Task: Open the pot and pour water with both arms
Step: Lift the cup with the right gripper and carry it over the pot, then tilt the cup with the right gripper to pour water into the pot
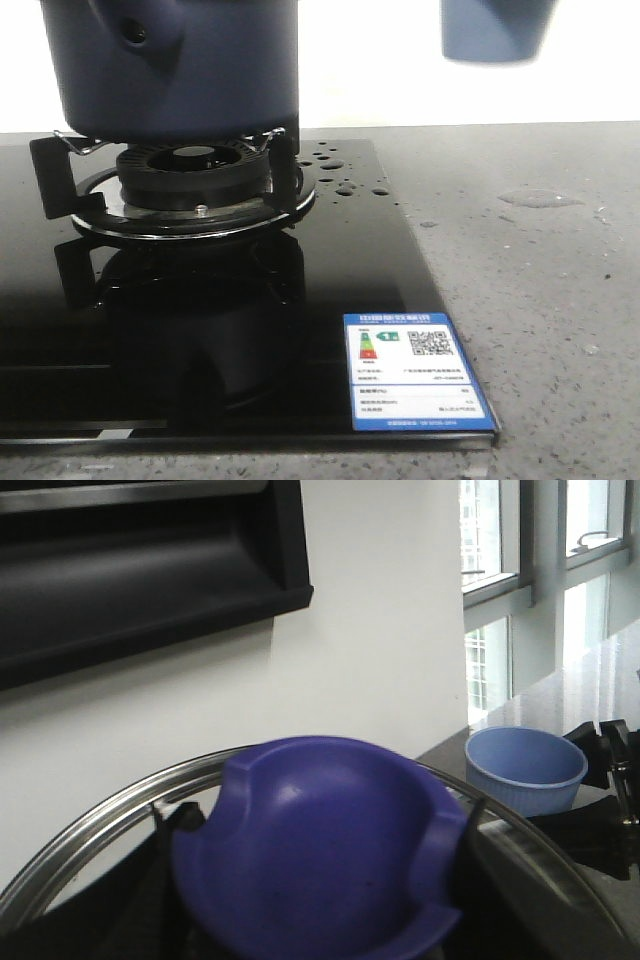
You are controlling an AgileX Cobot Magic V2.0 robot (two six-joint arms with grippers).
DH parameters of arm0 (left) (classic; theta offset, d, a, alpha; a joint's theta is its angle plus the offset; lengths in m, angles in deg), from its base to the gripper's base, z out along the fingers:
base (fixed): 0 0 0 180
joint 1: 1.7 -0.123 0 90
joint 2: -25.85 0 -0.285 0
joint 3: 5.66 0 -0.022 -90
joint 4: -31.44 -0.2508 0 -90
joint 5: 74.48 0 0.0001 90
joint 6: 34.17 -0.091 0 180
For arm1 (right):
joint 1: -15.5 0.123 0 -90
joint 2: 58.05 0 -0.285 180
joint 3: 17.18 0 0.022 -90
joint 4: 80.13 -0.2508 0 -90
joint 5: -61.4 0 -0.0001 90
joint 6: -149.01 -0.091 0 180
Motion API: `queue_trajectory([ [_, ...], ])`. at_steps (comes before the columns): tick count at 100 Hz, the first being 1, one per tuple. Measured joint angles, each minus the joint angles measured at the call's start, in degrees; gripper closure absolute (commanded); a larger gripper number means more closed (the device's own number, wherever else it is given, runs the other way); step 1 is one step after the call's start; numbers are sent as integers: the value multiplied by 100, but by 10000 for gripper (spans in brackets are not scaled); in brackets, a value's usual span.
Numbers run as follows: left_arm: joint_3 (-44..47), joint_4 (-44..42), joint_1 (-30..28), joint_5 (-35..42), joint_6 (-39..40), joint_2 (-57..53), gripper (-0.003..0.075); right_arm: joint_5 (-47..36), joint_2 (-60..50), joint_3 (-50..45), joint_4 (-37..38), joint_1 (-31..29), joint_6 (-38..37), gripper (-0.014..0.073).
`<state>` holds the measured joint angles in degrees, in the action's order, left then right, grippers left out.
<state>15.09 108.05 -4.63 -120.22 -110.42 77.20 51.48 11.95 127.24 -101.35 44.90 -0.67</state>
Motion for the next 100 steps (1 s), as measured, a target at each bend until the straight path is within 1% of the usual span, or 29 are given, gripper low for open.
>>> queue_trajectory([
  [11, 0, 13, 0, 88, 23, -198, 488, 673, 216, 842, 266, 10, 0, 138],
  [22, 0, 40, 0, 269, 222, -423, 488, 1212, 587, 1601, 584, 75, 0, 138],
  [39, 0, 40, 0, 570, 446, -621, 488, 1636, 1269, 2627, 1039, 373, 0, 138],
  [46, 0, 40, 0, 596, 493, -663, 488, 1753, 1552, 2937, 1379, 520, 0, 138],
  [65, 0, 40, 0, 599, 567, -750, 488, 1949, 2223, 3478, 2887, 811, 0, 138],
  [74, 0, 40, 0, 599, 581, -789, 488, 1958, 2469, 3625, 3396, 845, 0, 138],
  [100, 0, 40, 0, 599, 602, -832, 488, 1748, 2833, 3689, 5218, 845, 0, 138],
])
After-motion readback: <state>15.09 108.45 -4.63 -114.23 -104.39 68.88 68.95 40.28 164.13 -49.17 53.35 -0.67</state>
